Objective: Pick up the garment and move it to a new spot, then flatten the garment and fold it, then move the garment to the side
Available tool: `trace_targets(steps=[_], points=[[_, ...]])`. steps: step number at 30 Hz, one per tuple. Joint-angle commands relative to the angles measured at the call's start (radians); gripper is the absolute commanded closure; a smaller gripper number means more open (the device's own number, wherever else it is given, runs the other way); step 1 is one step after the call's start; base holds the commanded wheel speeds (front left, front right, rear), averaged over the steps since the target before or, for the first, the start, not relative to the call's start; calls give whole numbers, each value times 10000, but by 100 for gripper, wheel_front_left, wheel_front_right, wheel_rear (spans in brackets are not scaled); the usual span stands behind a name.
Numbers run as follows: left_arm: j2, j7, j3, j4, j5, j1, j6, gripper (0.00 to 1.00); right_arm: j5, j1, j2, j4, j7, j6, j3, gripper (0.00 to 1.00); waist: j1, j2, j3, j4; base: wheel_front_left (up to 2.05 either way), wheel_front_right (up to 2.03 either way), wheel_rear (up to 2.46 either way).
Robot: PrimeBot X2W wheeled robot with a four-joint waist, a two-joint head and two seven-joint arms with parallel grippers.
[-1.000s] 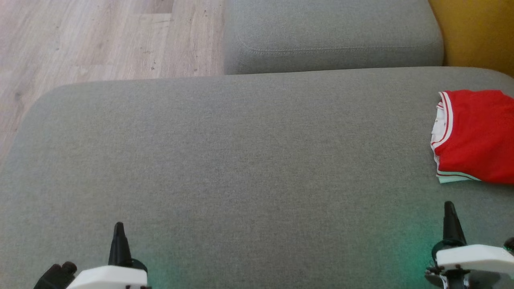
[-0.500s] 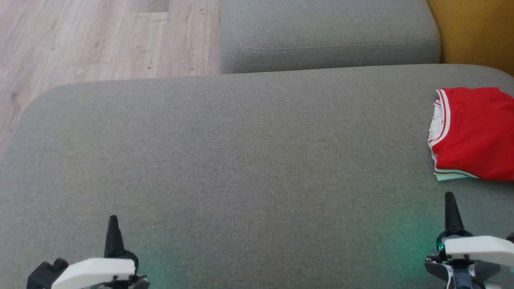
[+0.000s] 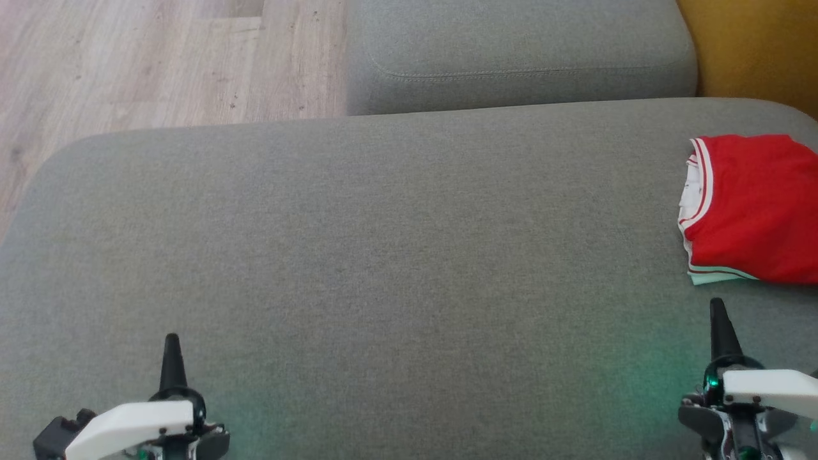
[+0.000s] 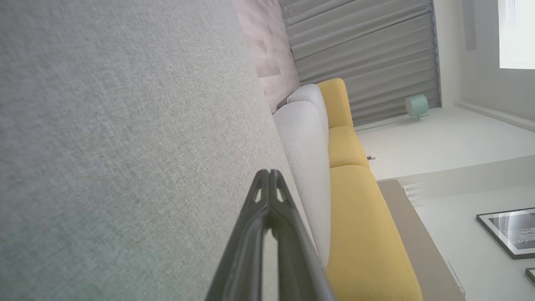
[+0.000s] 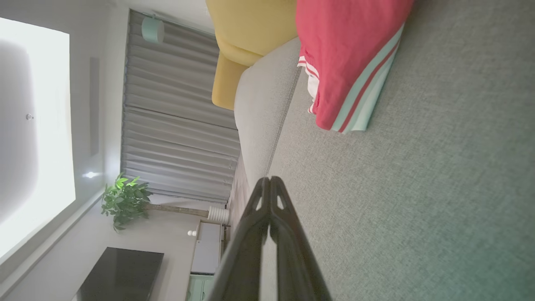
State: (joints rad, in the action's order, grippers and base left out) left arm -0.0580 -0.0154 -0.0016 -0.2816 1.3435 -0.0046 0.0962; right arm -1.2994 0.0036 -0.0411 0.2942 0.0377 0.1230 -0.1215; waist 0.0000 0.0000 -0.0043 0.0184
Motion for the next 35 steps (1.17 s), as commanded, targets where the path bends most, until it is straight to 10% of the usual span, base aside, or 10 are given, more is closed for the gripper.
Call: trace_targets(steps=[1, 35], points=[[-153, -61, 327, 354, 249, -556, 80, 100, -289, -644, -78, -397, 97, 63, 133, 100, 0, 0, 3, -7, 0, 0, 0], [-107, -774, 900, 374, 2862, -1013, 345, 100, -3090, -1115, -91, -495, 757, 77, 74, 100, 0, 0, 74, -184, 0, 0, 0]])
